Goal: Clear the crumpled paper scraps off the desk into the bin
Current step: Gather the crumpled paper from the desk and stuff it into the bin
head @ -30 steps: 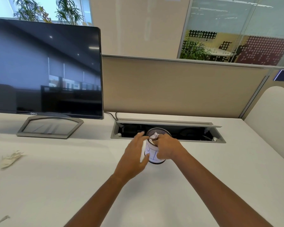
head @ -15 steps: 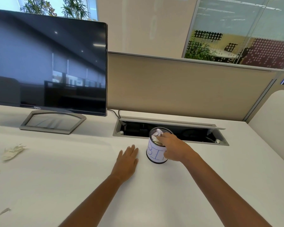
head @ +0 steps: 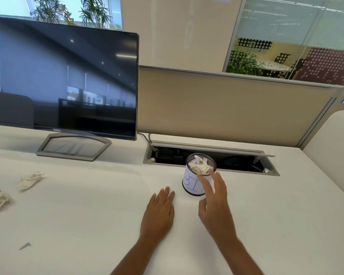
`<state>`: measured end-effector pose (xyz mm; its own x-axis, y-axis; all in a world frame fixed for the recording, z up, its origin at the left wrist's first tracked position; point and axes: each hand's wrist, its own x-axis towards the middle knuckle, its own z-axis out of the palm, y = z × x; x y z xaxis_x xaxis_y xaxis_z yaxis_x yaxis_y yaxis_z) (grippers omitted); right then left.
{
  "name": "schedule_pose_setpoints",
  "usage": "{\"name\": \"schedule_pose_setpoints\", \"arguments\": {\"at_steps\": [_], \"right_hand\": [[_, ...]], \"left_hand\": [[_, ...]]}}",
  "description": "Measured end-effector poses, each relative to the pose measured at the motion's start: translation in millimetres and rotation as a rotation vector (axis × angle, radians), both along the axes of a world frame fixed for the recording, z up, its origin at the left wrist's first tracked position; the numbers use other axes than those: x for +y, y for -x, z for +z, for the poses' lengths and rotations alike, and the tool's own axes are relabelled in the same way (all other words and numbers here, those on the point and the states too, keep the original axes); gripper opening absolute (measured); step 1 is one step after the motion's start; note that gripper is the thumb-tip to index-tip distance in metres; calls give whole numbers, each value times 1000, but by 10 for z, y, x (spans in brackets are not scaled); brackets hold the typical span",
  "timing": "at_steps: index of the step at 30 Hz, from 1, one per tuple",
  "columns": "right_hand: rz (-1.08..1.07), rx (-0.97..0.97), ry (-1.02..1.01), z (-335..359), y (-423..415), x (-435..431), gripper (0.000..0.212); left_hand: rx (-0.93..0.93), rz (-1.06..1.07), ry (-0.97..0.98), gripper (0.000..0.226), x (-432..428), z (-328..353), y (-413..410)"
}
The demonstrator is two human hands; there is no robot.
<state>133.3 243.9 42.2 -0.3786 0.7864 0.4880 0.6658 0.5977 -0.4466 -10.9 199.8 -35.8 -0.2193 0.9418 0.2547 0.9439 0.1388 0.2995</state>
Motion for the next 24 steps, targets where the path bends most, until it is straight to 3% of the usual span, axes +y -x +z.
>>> {"name": "schedule_pose_setpoints", "arguments": {"at_steps": [3, 5, 6, 8, 10, 11, 13, 15, 16, 19, 24], "right_hand": [[-34, -73, -27, -312, 55, -396, 62], [-22, -169, -20, -447, 112, -645, 34], [-35, -228, 5, -464, 145, -736, 33], [-9, -384, 139, -485, 207, -888, 73], [-11, -449, 171, -485, 307, -1006, 79], [7, -466, 209, -436, 362, -1068, 66], [-18, -468, 165, -383, 463, -1159, 19], [22, -502, 257, -456, 562, -1208, 52], [55, -462, 294, -475, 597, -1209, 55], [160, -375, 409, -513, 753, -1293, 49], [287, -380, 396, -522, 1189, -1536, 48]], "left_hand": [[72, -41, -63, 48, -205, 59, -39], [107, -49, -45, 48, -356, 91, -45], [116, -62, -42, 48, -427, 87, -37], [124, -91, -27, 46, -597, 88, -10], [151, -93, -30, 43, -773, 84, 30], [156, -91, -27, 41, -862, 82, 44], [162, -79, -13, 35, -1034, 93, 65], [174, -73, -27, 31, -1185, 105, 104], [169, -69, -10, 35, -1263, 116, 134], [168, -61, 20, 47, -1498, 175, 307], [180, 73, 67, 48, -1900, 247, 802]]}}
